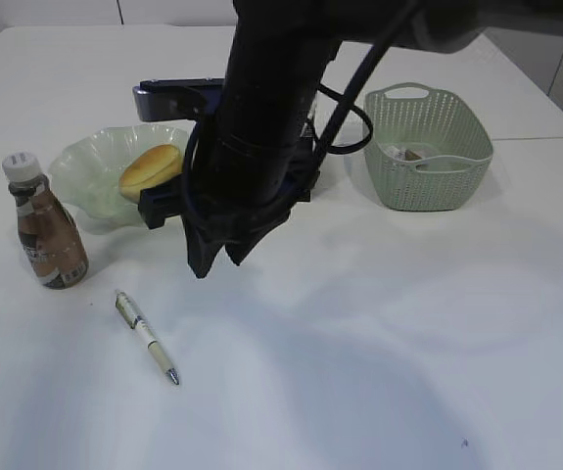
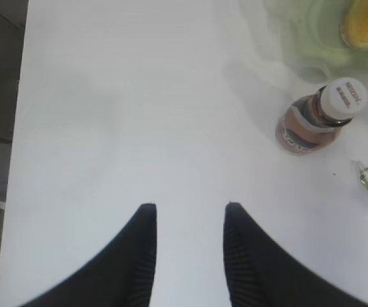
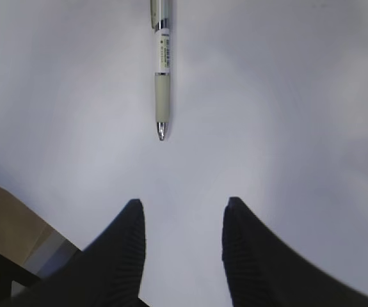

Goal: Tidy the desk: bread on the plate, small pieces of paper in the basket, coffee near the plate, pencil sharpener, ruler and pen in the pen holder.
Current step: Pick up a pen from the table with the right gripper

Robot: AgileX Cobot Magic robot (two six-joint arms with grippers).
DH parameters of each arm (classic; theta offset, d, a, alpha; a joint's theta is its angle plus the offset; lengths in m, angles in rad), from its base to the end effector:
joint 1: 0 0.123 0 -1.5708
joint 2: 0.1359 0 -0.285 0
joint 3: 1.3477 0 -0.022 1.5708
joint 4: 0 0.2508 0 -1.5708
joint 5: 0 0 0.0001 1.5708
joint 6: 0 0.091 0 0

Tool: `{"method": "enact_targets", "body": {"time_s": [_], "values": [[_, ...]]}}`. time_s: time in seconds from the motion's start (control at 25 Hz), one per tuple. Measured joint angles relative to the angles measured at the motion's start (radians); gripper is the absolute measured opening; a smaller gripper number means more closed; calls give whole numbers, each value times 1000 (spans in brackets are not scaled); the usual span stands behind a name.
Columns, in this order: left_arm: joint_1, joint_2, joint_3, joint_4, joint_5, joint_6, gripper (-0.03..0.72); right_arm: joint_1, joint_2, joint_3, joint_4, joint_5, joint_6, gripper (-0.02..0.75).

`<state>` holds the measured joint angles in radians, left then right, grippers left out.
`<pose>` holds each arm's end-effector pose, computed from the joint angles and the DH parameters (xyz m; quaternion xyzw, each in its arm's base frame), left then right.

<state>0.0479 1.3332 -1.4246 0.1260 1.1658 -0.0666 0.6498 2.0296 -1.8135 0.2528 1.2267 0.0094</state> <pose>0.2631 0.0231 0.3974 -0.0476 0.9547 0.0599 0.2877 0.3301 0.2778 0.2624 -0.2824 0.9455 0.1504 0.0611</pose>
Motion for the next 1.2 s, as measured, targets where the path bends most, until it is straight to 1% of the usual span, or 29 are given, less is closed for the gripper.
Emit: {"method": "enact_targets", "body": {"time_s": [0.28,0.48,0.64,0.8,1.0,1.04,1.2], "values": [[0,-135,242,22,-263,2,244,0,30,-22,-10,0,2,333],[0,-259,458,-3,-414,2,244,0,50,-23,-12,0,8,333],[0,-372,634,-5,-532,3,244,0,81,-26,-12,0,12,333],[0,-508,784,-5,-641,3,244,0,94,-27,-25,0,16,333],[0,-648,885,-25,-668,3,244,0,96,-36,-33,-12,17,333],[0,-666,893,-27,-666,3,244,0,96,-36,-33,-12,17,333],[0,-699,896,-43,-631,3,244,30,166,-95,-98,-5,19,333]]}}
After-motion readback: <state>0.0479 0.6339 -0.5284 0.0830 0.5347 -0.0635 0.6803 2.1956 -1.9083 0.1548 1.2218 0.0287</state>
